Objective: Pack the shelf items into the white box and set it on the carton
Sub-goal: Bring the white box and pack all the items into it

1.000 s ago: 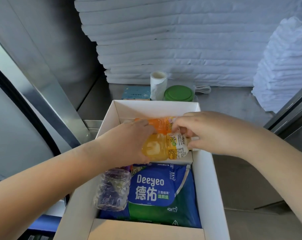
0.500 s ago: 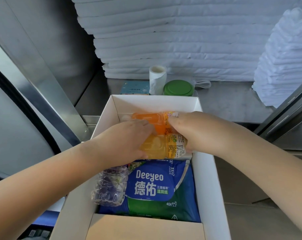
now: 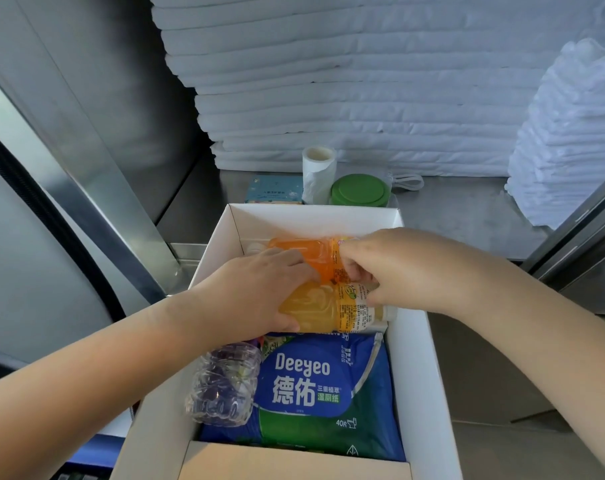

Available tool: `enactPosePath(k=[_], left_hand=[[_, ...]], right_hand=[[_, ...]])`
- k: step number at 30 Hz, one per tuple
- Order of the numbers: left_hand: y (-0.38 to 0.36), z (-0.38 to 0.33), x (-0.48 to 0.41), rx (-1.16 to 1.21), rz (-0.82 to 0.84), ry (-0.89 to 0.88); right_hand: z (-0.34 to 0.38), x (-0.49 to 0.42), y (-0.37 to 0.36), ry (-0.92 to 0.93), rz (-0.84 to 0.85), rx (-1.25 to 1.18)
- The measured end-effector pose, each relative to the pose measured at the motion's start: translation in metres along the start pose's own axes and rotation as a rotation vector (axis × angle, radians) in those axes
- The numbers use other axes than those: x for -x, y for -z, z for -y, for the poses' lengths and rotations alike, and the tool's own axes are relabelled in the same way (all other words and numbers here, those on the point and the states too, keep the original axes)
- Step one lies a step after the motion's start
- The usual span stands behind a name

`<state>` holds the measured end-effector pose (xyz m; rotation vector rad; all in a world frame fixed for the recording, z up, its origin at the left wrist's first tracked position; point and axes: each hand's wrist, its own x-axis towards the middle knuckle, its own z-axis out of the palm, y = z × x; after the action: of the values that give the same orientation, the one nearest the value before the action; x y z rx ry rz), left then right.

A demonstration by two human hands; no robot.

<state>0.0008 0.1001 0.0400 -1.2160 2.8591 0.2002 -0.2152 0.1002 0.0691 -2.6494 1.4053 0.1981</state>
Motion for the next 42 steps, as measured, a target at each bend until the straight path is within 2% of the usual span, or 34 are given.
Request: enactPosePath(k=[3, 9, 18, 22, 25, 35, 42], left_hand=[[0.000, 0.000, -0.001, 0.023, -0.012, -0.030], [0.000, -0.002, -0.003, -0.022, -0.007, -0.043], [0.001, -0.001, -0.004, 0.009, 0.014, -0.016], [0.003, 0.000, -0.002, 0.035, 0.032, -0.012], [0.007, 0.000, -0.001, 0.010, 0.030, -0.012], [0.027, 0.000, -0.009, -0.018, -0.362, 0.055], [0.032, 0.021, -0.019, -0.028, -0.475, 0.195]], right_hand=[[-0.004, 0.001, 0.004, 0.002, -0.033, -0.045], [-0.004, -0.001, -0.006, 0.021, -0.012, 0.079], [0.005, -0.008, -0.005, 0.032, 0.054, 0.069], [0.002, -0.001, -0.002, 0.044, 0.036, -0.026], [-0.001, 0.008, 0.005, 0.071, -0.043, -0.123], [-0.014, 0.008, 0.017, 0.031, -0.436, -0.207], [-0.028, -0.016, 0.010, -0.038, -0.515, -0.197]])
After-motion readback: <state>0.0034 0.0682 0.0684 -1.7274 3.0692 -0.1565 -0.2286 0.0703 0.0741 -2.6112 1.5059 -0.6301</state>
